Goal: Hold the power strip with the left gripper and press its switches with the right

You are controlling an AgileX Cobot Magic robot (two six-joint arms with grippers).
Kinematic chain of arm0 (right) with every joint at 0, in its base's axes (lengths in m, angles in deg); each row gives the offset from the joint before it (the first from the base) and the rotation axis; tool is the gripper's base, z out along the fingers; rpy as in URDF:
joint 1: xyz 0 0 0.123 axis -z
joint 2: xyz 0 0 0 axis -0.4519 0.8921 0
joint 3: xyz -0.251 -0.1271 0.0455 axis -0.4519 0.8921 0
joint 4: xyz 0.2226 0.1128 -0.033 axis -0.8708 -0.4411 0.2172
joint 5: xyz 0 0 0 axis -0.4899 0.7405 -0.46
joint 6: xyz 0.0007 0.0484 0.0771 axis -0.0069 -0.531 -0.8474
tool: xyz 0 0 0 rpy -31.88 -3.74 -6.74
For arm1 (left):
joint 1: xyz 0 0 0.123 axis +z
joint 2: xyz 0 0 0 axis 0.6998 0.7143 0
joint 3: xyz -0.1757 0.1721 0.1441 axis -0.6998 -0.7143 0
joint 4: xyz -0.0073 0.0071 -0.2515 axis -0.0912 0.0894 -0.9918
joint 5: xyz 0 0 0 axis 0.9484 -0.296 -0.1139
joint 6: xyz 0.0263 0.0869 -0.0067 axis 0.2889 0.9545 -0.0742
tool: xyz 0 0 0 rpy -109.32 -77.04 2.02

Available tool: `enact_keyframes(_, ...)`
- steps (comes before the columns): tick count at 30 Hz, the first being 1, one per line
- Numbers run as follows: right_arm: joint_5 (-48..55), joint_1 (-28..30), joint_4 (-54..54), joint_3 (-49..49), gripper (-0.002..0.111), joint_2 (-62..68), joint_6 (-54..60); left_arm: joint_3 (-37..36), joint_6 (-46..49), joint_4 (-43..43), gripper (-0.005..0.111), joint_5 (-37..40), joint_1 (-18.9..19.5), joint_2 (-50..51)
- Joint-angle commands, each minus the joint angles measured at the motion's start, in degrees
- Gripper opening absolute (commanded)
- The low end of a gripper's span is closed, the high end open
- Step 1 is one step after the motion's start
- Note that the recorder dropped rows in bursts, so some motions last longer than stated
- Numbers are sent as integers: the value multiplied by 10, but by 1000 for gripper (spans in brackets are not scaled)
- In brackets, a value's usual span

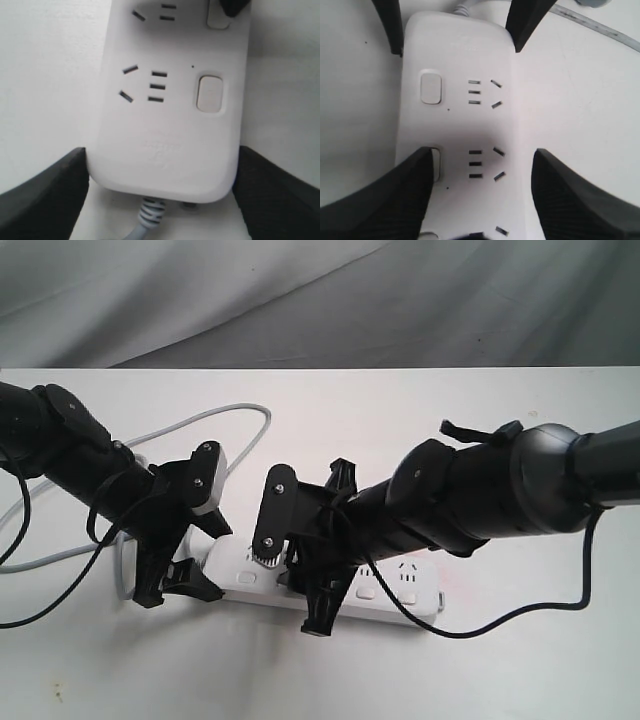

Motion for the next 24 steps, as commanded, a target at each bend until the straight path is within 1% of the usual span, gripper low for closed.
enact_keyframes(1,-2,2,13,9,55,-39,9,1,-3,-2,59,8,-3,0)
enact_keyframes(7,-6,2,13,19,55,-73,-1,1,-3,-2,59,8,-3,0)
enact_keyframes(11,-6,13,6,38,55,-76,-1,1,-3,-2,59,8,-3,0)
enact_keyframes(21,-15,15,4,64,55,-76,-7,1,-3,-2,59,8,-3,0)
enact_keyframes(24,-17,27,4,72,55,-76,-7,1,-3,-2,59,8,-3,0)
